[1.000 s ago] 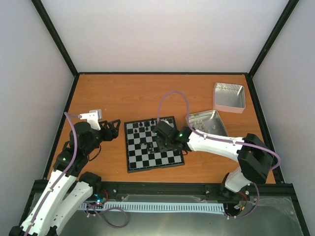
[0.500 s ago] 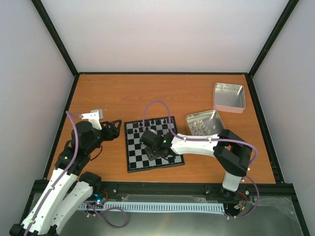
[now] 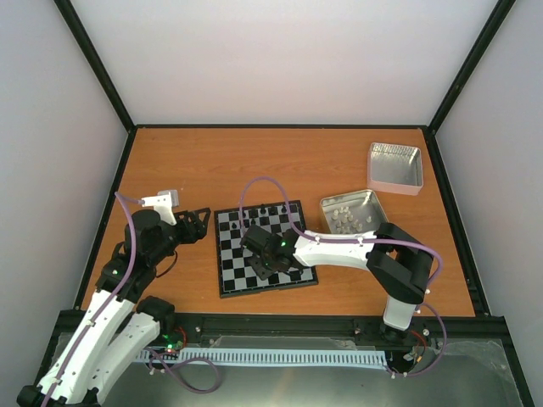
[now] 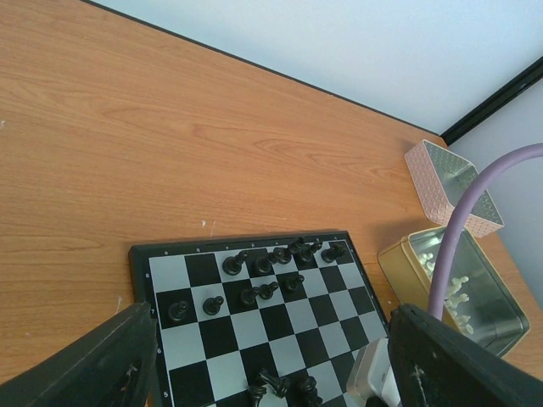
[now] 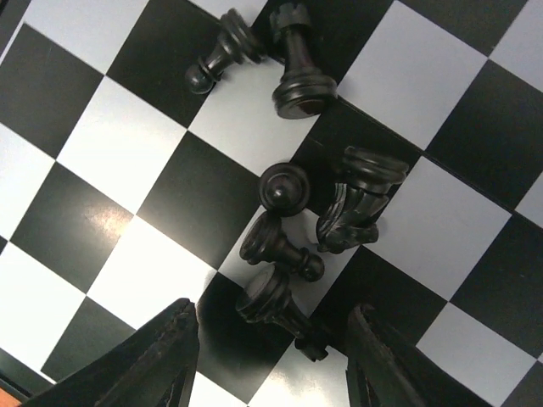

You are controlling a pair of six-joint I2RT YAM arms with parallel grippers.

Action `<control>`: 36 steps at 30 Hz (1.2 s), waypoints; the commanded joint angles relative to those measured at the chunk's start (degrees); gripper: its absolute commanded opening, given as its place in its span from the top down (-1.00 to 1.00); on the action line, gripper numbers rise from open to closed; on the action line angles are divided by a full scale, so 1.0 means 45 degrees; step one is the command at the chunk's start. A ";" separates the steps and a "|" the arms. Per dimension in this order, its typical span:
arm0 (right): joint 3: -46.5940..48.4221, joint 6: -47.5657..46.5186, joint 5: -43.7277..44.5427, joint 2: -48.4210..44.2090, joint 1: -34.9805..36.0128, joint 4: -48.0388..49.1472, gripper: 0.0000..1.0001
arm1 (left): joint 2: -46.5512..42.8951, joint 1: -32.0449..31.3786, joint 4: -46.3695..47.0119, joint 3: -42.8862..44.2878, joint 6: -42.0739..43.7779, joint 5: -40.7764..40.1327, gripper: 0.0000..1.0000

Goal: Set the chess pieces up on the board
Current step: Pick up the chess piece from the chessboard.

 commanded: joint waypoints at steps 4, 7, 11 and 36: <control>0.0065 -0.1900 0.0102 0.0406 -0.0226 -0.0453 0.06 | -0.0009 -0.0021 0.0360 0.0010 -0.0077 0.0101 -0.52; 0.0034 -0.2031 0.0010 0.0507 -0.0403 -0.0608 0.21 | -0.0043 -0.0021 0.0322 0.0019 -0.0094 0.0097 -0.52; -0.0003 -0.2313 -0.0198 0.0464 -0.0426 -0.0604 0.43 | -0.0034 -0.0021 0.0332 0.0001 -0.0118 0.0130 -0.52; -0.0968 -0.2548 -0.0289 -0.1496 -0.0493 0.1719 0.90 | -0.0025 -0.0021 0.1880 -0.1977 -0.2578 0.4829 -0.53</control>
